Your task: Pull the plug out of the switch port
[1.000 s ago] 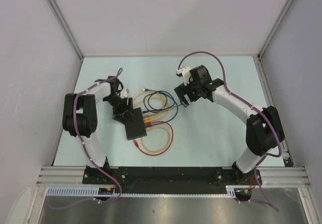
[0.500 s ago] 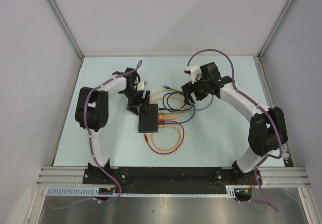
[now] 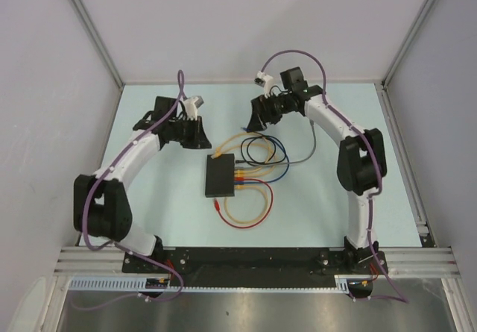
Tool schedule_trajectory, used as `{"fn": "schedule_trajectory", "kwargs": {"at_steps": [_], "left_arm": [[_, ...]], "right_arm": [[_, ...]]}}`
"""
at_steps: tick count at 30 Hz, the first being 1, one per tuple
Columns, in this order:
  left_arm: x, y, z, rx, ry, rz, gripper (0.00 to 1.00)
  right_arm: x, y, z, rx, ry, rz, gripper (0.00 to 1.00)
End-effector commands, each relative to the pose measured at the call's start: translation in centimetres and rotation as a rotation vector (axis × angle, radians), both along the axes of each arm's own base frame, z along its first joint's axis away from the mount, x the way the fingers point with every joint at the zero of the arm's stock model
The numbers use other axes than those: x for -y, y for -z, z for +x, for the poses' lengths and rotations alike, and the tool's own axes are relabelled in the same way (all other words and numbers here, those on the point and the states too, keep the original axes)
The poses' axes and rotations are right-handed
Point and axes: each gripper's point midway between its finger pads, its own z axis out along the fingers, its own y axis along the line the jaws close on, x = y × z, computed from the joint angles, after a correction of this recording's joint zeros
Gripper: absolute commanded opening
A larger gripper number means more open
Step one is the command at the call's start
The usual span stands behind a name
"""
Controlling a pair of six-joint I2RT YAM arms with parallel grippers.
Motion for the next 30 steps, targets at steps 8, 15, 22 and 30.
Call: {"fn": "schedule_trajectory", "kwargs": {"at_steps": [8, 15, 22, 30], "left_arm": [[2.2, 6.9, -0.3, -0.179, 0.11, -0.106, 0.0], [1.0, 10.3, -2.4, -0.301, 0.069, -0.072, 0.0], [0.1, 13.1, -3.0, -0.362, 0.033, -0.016, 0.0], [-0.7, 14.1, -2.7, -0.391, 0.004, 0.028, 0.0]], "right_arm": [[-4.2, 4.9, -3.5, -0.327, -0.207, 0.103, 0.58], [-5.7, 6.5, -4.7, -0.395, -0.239, 0.126, 0.49], [-6.8, 9.3, -5.4, -0.449, -0.24, 0.099, 0.48], [-5.9, 12.6, -4.2, -0.485, -0.188, 0.063, 0.47]]}}
